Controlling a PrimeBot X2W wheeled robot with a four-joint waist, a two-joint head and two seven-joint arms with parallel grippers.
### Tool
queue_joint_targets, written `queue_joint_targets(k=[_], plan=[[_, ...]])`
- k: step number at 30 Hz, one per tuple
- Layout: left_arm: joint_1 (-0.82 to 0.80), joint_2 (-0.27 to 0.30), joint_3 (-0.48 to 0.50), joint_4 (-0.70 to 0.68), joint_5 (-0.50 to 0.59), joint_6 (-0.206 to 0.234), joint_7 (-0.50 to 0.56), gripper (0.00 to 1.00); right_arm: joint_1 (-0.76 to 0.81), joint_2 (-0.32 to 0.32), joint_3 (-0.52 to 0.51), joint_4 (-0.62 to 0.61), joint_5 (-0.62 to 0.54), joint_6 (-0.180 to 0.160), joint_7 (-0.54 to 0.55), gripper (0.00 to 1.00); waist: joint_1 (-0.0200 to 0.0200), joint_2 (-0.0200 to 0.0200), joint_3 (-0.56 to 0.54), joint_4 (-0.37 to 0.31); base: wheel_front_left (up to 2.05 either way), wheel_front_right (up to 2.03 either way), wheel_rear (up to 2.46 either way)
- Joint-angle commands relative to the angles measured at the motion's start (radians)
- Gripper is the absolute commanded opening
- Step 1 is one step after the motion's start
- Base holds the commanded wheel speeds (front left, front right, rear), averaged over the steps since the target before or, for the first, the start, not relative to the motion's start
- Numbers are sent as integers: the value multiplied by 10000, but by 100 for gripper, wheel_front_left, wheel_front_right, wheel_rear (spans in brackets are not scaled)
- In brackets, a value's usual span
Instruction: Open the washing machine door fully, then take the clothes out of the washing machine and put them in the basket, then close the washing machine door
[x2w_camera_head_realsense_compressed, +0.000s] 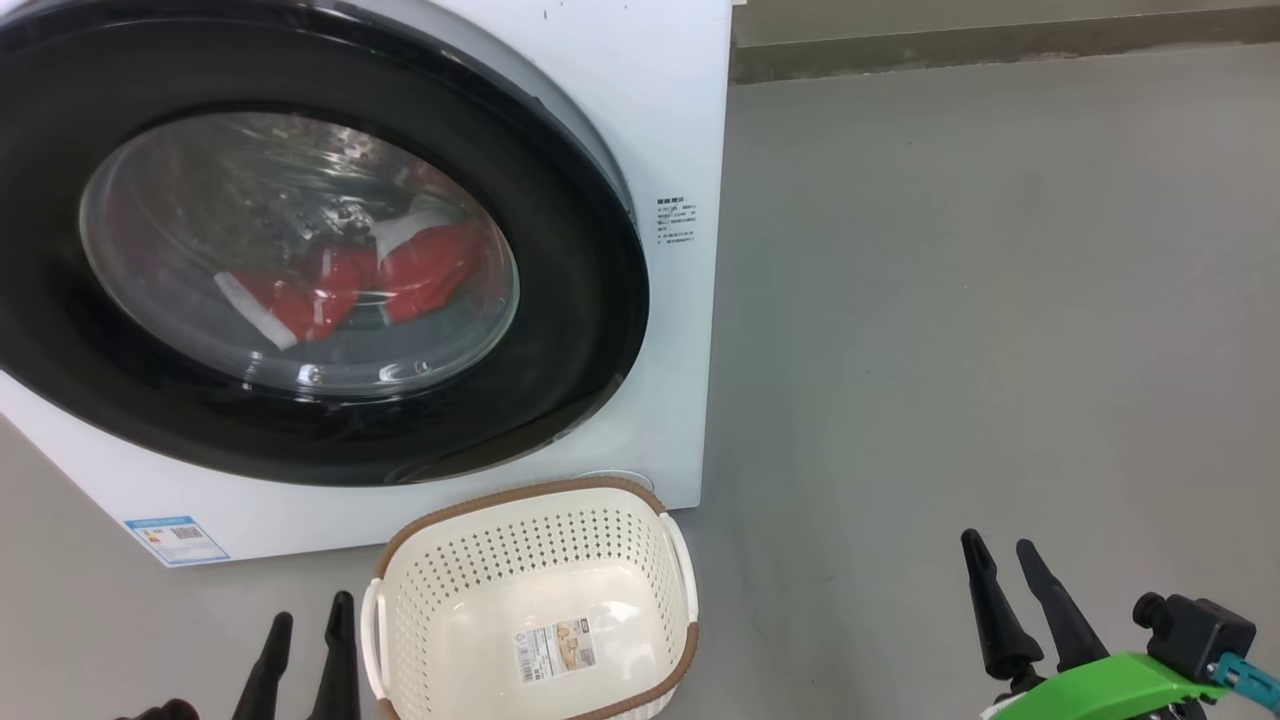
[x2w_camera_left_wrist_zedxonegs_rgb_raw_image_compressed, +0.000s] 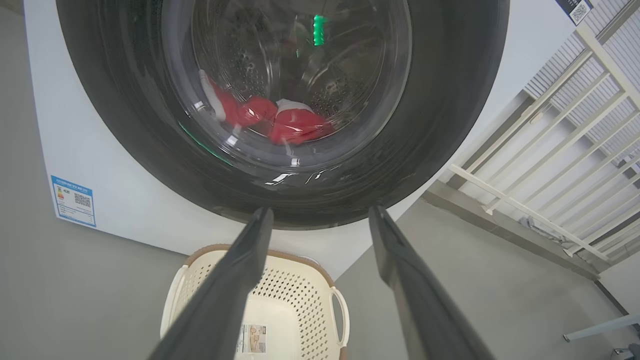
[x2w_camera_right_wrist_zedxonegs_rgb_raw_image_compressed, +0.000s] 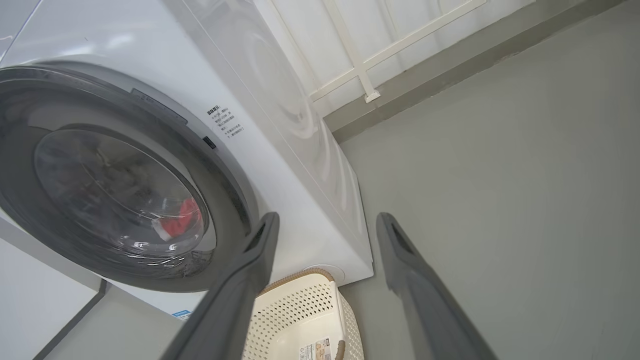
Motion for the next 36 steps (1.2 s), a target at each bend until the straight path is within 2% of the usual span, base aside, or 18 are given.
queue_joint_targets(k=[1,36], plan=[[-111,162,226,-278,331,-47,-151,100,-33,-126,153,-309,-244,3,-159,100,-1,0,-3,0,0,0,0],[338,212,417,-437,3900,-131,-1188,100,435,-174,309,-735,-3271,4,-1186,100,-1,0,57,-116,0,0,0]])
